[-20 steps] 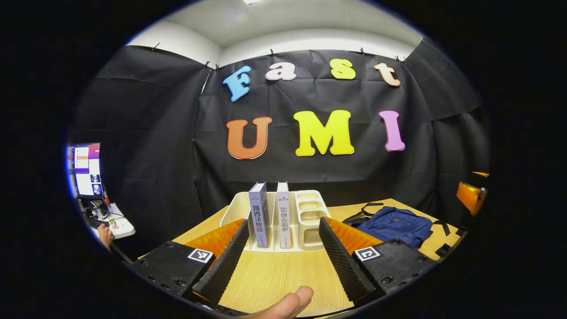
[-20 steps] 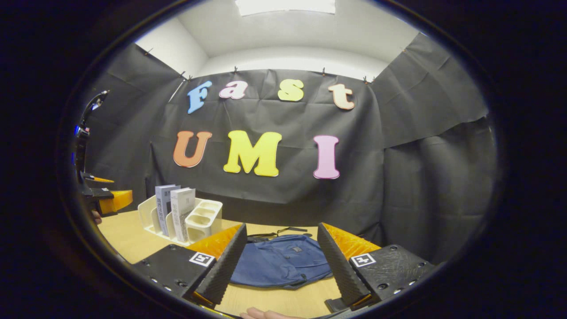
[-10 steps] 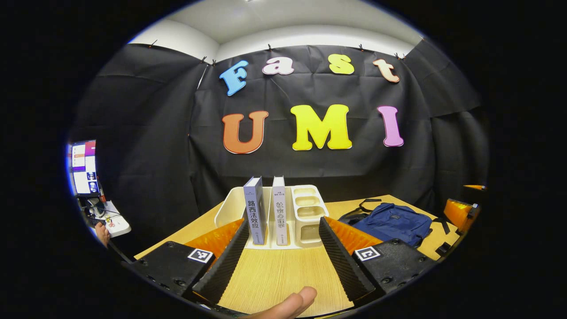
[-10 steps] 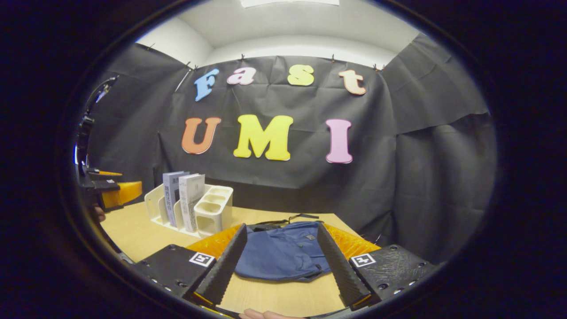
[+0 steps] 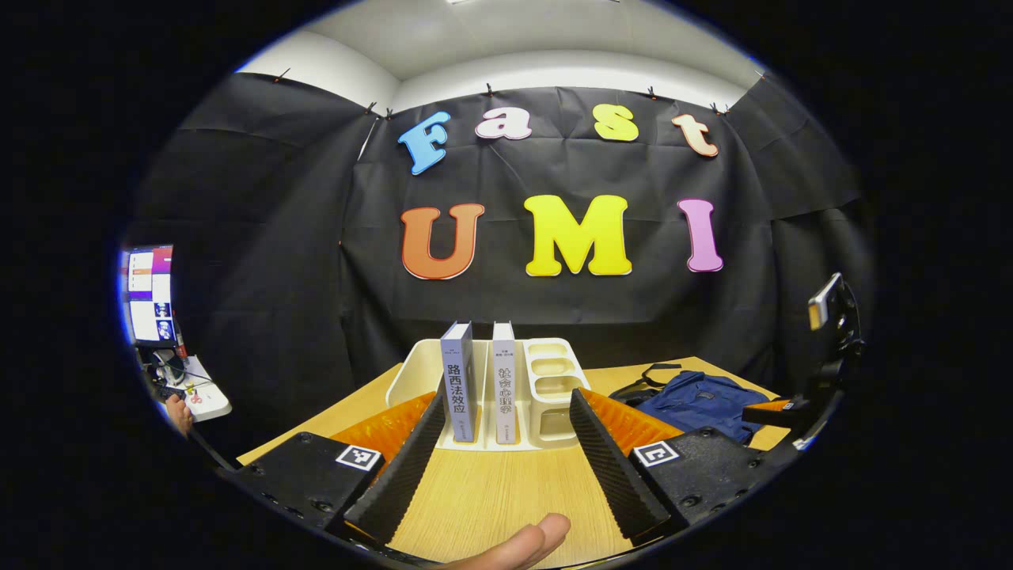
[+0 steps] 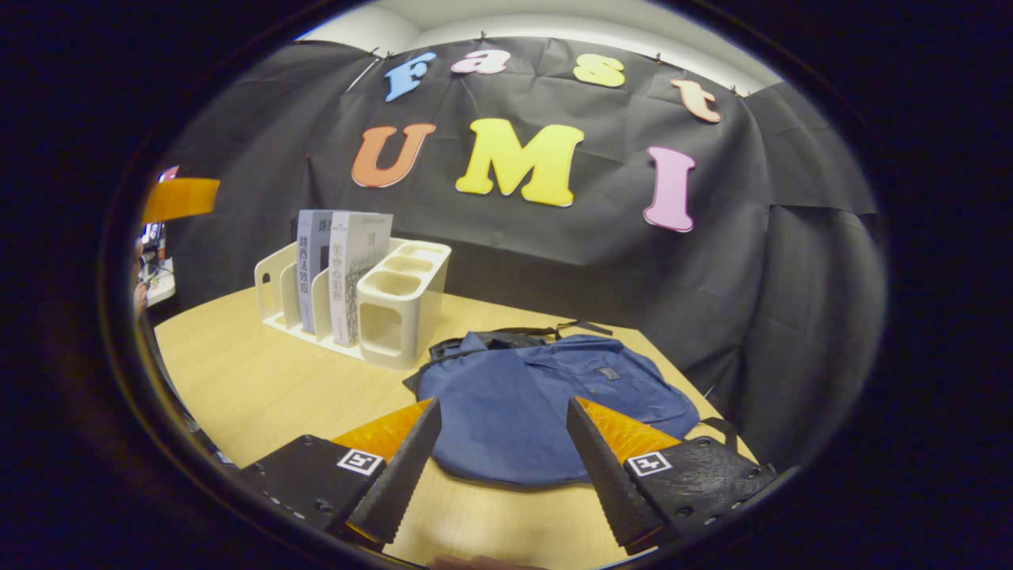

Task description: Open the schoolbag, grab two books from the bookshelf and put them into the schoolbag.

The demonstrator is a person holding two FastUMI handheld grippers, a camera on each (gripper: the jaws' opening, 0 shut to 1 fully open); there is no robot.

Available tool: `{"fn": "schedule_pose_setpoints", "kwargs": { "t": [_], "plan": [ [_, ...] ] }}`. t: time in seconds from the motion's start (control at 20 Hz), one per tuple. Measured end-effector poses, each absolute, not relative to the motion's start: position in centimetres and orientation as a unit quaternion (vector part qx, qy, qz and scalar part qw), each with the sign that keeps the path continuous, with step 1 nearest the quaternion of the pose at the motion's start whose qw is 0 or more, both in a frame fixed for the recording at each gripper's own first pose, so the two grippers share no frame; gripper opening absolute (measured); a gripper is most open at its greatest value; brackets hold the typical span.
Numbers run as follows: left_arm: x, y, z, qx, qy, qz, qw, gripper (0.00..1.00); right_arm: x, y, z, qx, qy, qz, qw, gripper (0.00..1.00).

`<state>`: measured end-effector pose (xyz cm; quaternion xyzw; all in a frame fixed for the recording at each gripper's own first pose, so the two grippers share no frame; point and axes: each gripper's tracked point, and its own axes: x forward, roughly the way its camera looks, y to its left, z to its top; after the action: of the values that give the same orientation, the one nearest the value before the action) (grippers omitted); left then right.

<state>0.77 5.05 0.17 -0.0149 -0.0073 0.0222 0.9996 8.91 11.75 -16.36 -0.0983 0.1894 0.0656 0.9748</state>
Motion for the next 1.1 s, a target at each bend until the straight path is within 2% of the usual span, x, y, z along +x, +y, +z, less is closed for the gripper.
{"fn": "schedule_pose_setpoints", "kwargs": {
  "t": [0.1,0.3,0.4,0.45,0.5,0.6,0.65,0.85,1.0,1.05,1.1],
  "plan": [
    [1.1,5.6,0.0,-0.016,-0.005,0.03,0.999,0.99,10.2,13.2,-18.3,-0.116,0.206,0.064,0.97,0.98],
    [1.5,7.2,-0.6,0.008,-0.002,0.067,0.998,0.99,12.5,16.9,-21.7,-0.156,0.235,0.078,0.956,0.96],
    [2.0,7.3,-0.9,0.018,0.003,0.074,0.997,1.0,13.8,17.4,-23.1,-0.192,0.243,0.062,0.949,0.95],
    [2.1,7.2,-1.0,0.022,0.003,0.074,0.997,1.0,14.7,17.1,-23.8,-0.214,0.25,0.046,0.943,0.98],
    [2.1,7.1,-1.0,0.025,0.002,0.073,0.997,1.0,15.3,16.7,-24.4,-0.231,0.258,0.033,0.938,0.94],
    [2.2,6.9,-0.9,0.027,0.0,0.069,0.997,1.0,16.2,16.4,-25.3,-0.246,0.271,0.018,0.931,0.98],
    [2.1,6.8,-1.0,0.026,0.0,0.067,0.997,1.0,16.7,16.3,-25.3,-0.251,0.272,0.011,0.929,0.94],
    [2.4,6.0,-1.6,0.012,0.01,0.051,0.999,0.99,17.6,16.0,-25.2,-0.267,0.274,-0.002,0.924,0.93],
    [2.6,6.5,-1.8,0.015,0.015,0.057,0.998,0.99,17.1,15.6,-22.7,-0.281,0.25,-0.012,0.927,0.92],
    [2.6,6.7,-1.7,0.016,0.015,0.061,0.998,0.99,17.0,15.0,-21.7,-0.29,0.241,-0.022,0.926,0.97],
    [2.3,6.8,-1.5,0.016,0.013,0.063,0.998,1.0,17.1,14.6,-20.7,-0.295,0.229,-0.031,0.927,0.92]
  ]
}}
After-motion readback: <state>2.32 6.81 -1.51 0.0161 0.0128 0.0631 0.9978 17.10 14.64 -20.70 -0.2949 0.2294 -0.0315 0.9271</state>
